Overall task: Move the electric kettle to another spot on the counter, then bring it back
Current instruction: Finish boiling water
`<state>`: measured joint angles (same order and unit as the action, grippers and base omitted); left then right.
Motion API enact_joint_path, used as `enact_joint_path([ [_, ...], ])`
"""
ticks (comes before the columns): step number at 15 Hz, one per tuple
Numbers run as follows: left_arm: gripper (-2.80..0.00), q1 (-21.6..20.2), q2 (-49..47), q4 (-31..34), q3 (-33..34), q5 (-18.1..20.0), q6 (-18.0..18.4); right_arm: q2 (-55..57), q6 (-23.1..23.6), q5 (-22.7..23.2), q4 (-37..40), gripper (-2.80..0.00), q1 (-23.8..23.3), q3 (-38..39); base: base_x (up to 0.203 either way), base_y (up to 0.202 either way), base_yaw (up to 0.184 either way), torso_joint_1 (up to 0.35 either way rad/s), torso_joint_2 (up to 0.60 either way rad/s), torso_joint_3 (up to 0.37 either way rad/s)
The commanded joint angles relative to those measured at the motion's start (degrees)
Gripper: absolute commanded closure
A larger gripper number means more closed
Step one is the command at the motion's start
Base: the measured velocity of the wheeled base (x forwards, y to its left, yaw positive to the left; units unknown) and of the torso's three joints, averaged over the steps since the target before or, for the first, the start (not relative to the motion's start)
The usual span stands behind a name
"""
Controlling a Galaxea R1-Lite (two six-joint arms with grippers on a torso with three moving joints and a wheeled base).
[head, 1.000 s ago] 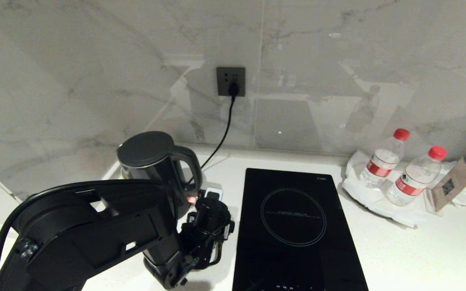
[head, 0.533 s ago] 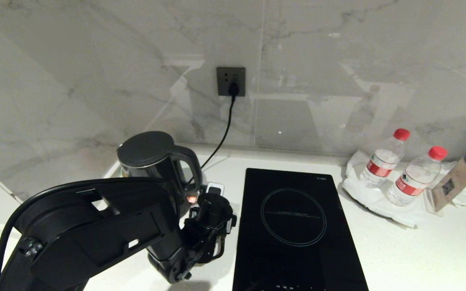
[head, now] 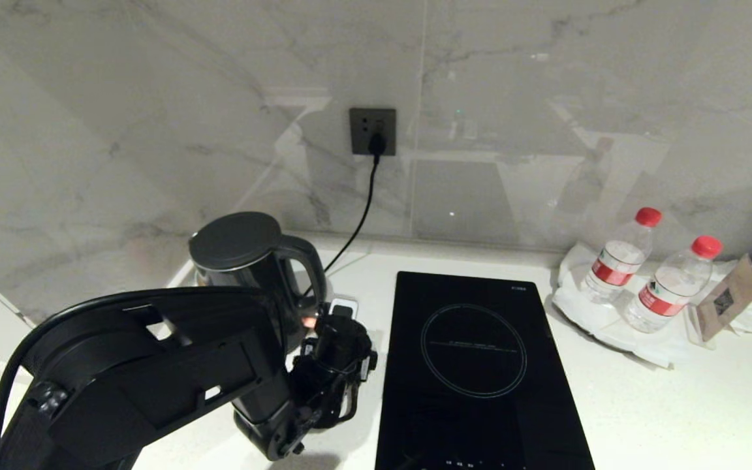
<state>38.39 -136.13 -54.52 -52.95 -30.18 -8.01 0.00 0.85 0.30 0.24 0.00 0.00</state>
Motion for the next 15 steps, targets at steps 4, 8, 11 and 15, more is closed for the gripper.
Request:
enact_joint_path([
  [4,-2.80,-1.2,-0.4,-0.3,-1.2,-0.3,0.0,0.0,0.0,0.0,0.0,0.00,0.0,0.0,0.000,0.000,0.000,0.000,0.00,0.000],
  [8,-2.80,-2.3,-0.2,-0.3,-1.8,-0.3,0.1,0.0,0.0,0.0,0.0,0.00,0.0,0.0,0.000,0.000,0.000,0.000,0.00,0.000],
  [11,-2.80,-2.5,0.0,-0.3,-1.8,-0.3,0.2,0.0,0.0,0.0,0.0,0.00,0.0,0.0,0.000,0.000,0.000,0.000,0.00,0.000],
  [15,-2.80,-2.8,0.4,-0.4,-1.7,-0.3,0.1,0.0,0.0,0.0,0.0,0.00,0.0,0.0,0.000,0.000,0.000,0.000,0.00,0.000],
])
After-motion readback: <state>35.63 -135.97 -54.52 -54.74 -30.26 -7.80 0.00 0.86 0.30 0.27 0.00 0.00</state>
